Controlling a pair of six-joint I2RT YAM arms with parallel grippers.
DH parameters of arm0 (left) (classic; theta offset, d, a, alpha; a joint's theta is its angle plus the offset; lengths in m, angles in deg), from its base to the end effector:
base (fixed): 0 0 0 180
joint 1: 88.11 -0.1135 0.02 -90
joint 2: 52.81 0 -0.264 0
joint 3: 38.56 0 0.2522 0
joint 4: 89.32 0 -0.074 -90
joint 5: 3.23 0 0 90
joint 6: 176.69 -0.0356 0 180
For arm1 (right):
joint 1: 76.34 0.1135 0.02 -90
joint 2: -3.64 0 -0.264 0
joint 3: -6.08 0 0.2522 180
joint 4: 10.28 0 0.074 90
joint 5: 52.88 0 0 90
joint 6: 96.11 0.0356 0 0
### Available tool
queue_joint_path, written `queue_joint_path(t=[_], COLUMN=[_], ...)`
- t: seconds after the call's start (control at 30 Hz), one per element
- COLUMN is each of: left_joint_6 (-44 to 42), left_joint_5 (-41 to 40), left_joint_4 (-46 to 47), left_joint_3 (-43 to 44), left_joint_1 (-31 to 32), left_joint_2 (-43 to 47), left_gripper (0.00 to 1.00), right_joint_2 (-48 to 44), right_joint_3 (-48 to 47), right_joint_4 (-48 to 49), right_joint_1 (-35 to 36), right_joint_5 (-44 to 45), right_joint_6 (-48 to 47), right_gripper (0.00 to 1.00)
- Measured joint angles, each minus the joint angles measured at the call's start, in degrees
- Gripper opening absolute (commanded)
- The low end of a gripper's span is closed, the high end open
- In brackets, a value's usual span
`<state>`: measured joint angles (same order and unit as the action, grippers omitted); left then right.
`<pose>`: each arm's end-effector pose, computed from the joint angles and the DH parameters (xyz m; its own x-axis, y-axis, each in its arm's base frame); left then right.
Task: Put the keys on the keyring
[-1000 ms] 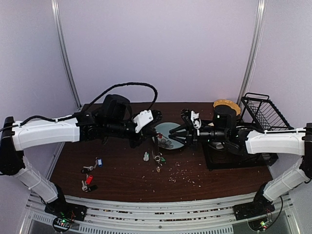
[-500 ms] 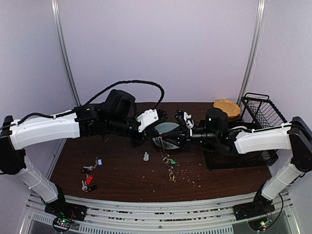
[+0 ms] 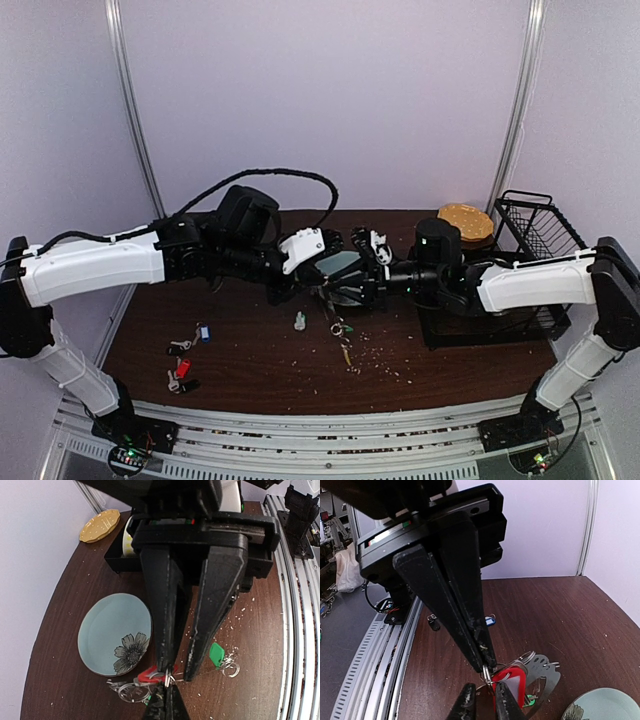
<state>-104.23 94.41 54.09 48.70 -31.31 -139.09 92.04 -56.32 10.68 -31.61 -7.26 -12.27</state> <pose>0.1843 -0.2903 0.3176 -0.0362 0.6009 -0.7985 0.9433 0.2844 0.1712 0.2229 0.2558 0.2581 0.0450 -0.0633 -0.9970 -0.9989 0.0107 -0.0458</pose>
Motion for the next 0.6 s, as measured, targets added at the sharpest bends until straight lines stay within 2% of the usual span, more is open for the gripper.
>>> queue_joint_path(t=[0.1,0.27,0.37,0.6], left_joint_6=[-0.2,-0.5,-0.6,-0.8], left_joint_5=[0.0,0.1,0.1,0.1], left_joint_4=[-0.1,0.0,0.0,0.0], left_joint_3=[0.0,0.0,0.0,0.0], left_joint_1=[0.0,0.3,0.3,0.3], left_joint_2=[0.0,-0.2,-0.4,-0.4], left_gripper=[0.00,0.00,0.00,0.00], right_joint_2=[-0.6,-2.6,-2.9,-2.3], right_joint_3=[0.0,0.0,0.0,-0.7], right_joint_4=[-1.7,-3.3,-3.4,-3.2], right_joint_1=[0.0,0.0,0.0,0.0], right_joint_5=[-0.2,-0.1,-0.1,-0.5], right_joint_6=[-1.8,-4.0,-4.4,-4.4], right_gripper=[0.10,0.16,0.12,0.10])
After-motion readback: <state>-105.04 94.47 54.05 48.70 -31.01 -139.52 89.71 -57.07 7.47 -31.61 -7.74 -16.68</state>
